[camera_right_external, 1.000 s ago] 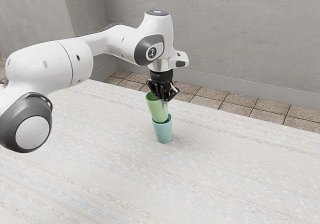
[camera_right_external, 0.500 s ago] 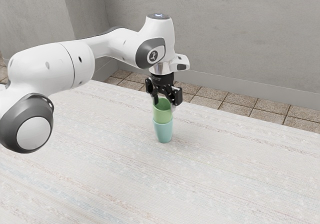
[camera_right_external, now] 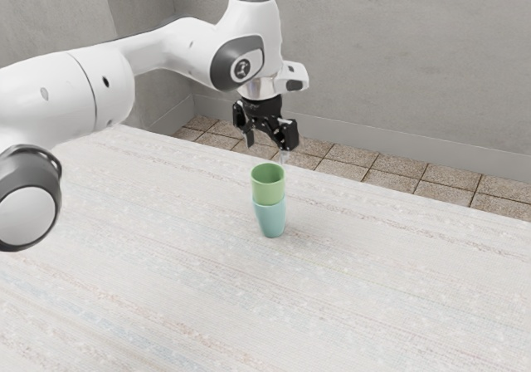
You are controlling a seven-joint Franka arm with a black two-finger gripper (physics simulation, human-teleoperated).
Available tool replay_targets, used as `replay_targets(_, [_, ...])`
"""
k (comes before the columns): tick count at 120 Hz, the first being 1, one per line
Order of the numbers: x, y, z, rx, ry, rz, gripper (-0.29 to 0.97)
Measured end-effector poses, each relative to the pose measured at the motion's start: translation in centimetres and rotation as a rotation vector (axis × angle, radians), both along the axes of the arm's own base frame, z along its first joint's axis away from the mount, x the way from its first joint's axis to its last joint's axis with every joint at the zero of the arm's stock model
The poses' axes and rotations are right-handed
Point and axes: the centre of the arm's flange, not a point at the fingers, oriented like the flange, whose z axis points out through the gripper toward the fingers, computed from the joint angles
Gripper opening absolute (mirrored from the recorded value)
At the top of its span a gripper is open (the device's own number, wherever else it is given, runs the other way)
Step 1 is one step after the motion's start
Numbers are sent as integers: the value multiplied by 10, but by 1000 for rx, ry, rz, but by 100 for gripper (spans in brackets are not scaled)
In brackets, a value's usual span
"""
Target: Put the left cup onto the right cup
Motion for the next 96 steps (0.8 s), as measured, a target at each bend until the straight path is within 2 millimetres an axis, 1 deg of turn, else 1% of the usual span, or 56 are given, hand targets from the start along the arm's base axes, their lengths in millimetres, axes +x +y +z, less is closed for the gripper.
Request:
replay_targets(11, [-19,12,11,2,15,14,67])
replay_targets(23, [-40,27,18,6,36,34,68])
replay_targets(34, [-52,41,22,9,59,61,68])
replay_targets(58, [-63,79,27,24,115,148,68])
replay_targets(75, [-65,97,27,31,140,192,68])
replay_targets(96, [-70,108,36,25,147,215,68])
